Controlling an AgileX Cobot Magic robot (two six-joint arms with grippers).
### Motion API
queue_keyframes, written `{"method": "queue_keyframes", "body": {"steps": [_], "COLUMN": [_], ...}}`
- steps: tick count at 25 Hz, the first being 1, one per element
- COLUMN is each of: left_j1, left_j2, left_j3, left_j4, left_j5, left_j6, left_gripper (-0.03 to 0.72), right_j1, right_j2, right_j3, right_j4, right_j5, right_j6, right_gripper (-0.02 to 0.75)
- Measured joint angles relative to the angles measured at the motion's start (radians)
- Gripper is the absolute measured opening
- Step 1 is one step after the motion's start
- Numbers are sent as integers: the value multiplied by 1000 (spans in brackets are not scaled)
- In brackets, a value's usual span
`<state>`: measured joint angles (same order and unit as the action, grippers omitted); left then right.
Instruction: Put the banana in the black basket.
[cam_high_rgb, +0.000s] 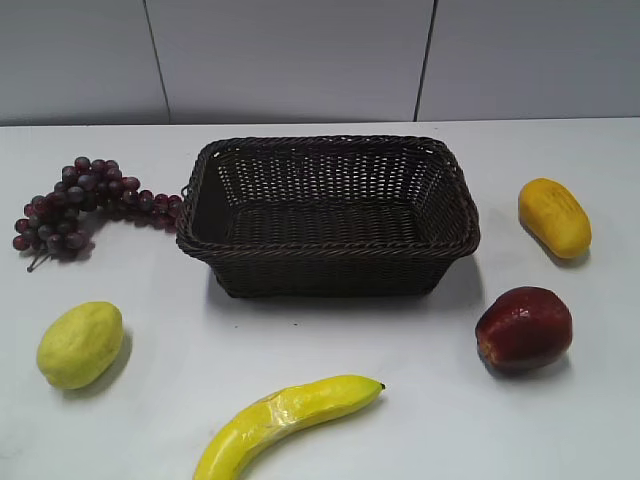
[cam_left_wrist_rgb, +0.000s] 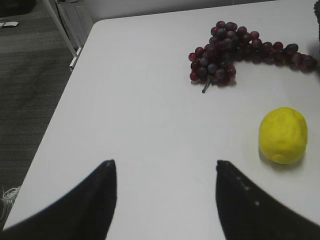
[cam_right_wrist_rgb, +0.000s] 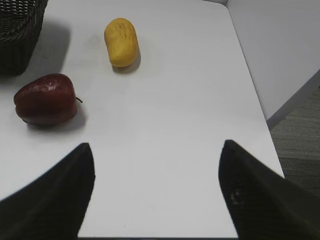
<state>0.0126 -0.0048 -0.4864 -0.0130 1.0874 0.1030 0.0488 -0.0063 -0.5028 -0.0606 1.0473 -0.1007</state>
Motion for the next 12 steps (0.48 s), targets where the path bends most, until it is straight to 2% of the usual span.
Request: {"method": "queue_keyframes", "body": {"steps": [12], "left_j1": [0], "left_j2": [0], "left_j3": [0], "left_j4": [0], "left_j5": [0], "left_j6": [1], "left_gripper": [463], "right_j1": [0], "right_j2": [0], "right_j3": [0], "right_j4": [0], "right_j5": [0], "right_j6": [0], "right_gripper": [589]}}
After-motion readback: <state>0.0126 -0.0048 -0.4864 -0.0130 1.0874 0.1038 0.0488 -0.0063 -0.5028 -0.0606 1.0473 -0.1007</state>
